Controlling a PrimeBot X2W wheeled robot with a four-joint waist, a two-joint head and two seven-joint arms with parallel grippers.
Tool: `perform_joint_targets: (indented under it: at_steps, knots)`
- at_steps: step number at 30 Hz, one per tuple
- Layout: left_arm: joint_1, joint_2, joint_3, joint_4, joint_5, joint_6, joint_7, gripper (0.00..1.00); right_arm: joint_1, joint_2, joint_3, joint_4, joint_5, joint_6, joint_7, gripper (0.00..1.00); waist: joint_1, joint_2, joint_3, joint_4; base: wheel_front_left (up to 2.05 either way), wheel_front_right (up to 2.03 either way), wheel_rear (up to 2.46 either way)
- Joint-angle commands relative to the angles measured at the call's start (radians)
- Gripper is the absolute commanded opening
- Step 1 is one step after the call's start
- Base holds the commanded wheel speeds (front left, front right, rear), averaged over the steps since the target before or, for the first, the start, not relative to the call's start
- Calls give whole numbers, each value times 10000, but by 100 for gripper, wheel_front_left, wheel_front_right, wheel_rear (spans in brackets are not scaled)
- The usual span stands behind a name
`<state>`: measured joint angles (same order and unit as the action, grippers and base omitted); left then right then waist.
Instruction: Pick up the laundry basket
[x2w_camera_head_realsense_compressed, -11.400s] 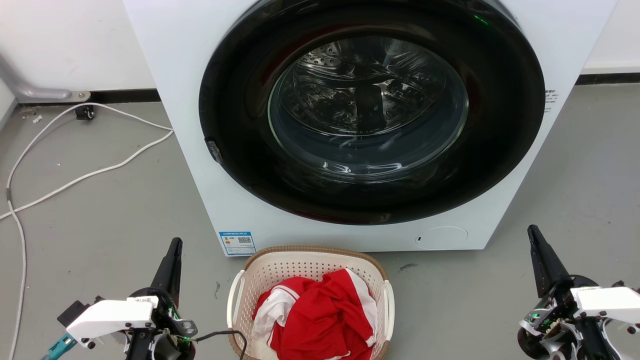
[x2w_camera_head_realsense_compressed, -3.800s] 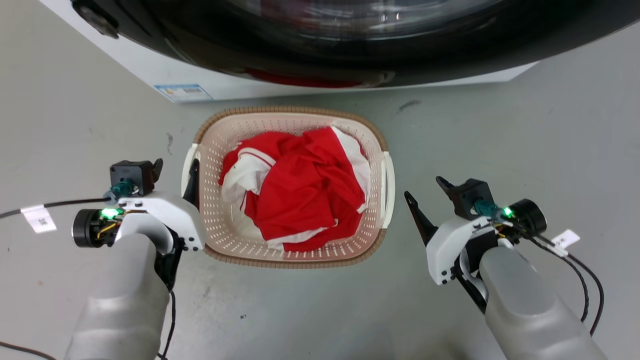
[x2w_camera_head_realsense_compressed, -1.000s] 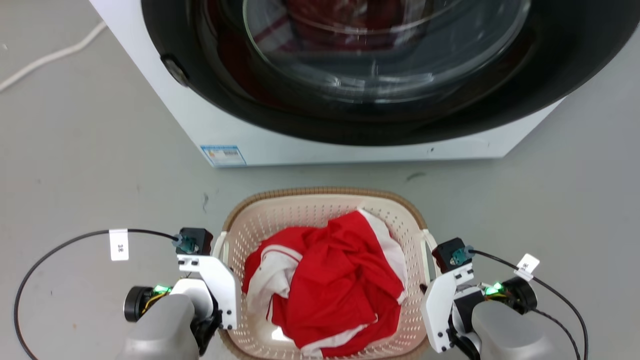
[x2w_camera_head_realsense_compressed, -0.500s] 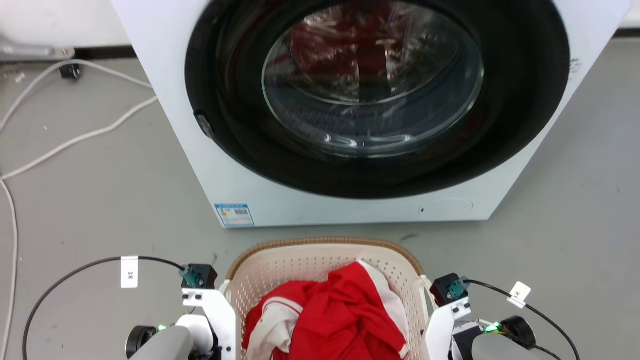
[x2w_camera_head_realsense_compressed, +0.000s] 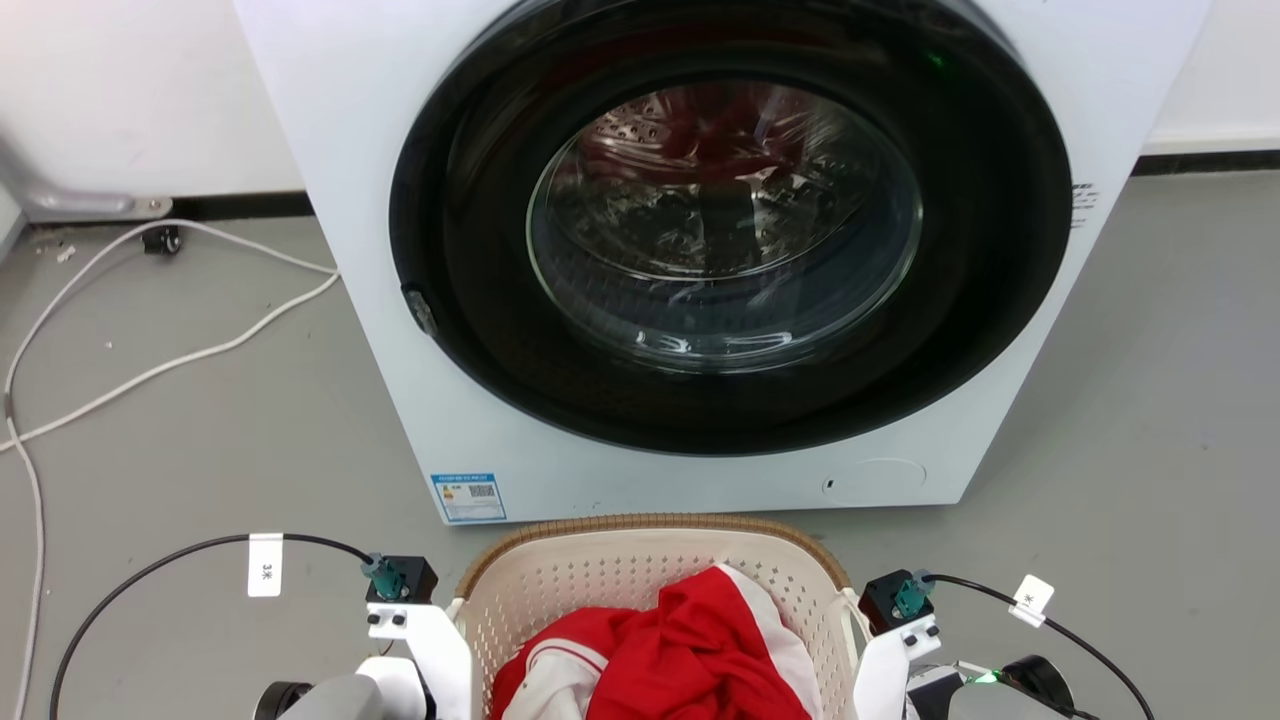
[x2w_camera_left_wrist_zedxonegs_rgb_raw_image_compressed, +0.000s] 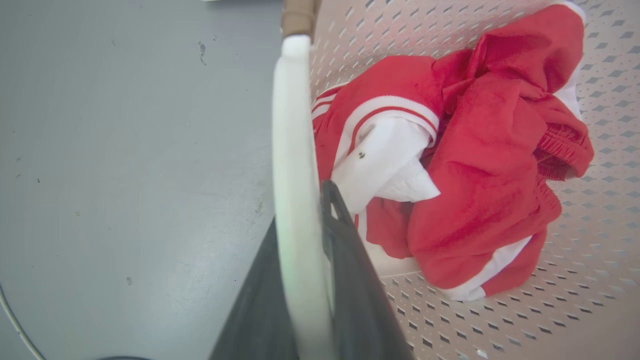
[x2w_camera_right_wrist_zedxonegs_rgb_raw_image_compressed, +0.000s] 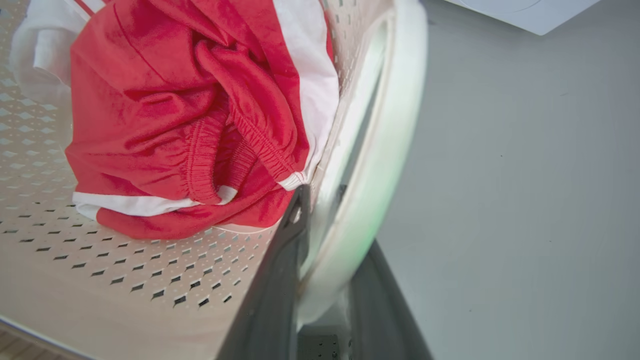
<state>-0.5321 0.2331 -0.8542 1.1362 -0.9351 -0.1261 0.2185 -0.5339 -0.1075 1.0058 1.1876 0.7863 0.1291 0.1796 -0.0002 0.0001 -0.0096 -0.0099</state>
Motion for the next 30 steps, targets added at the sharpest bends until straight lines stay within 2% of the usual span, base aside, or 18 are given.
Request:
perform_joint_targets:
  at_steps: [1, 13, 30]
  knots:
    - [98, 76, -76, -54, -71, -73, 13, 0, 86, -133, 144, -45, 64, 28, 58, 0, 2, -1, -127, -78, 0, 0, 0]
    - [313, 76, -659, -41, -705, -74, 108, 0, 250, -294, 958, -104, 856, 28, 363, 0, 2, -1, -671, -325, 0, 0, 0]
    - [442, 100, -1333, 72, -1324, -75, -36, 0, 197, -342, 1773, 86, 1611, 28, 154, 0, 2, -1, -906, -323, 0, 0, 0]
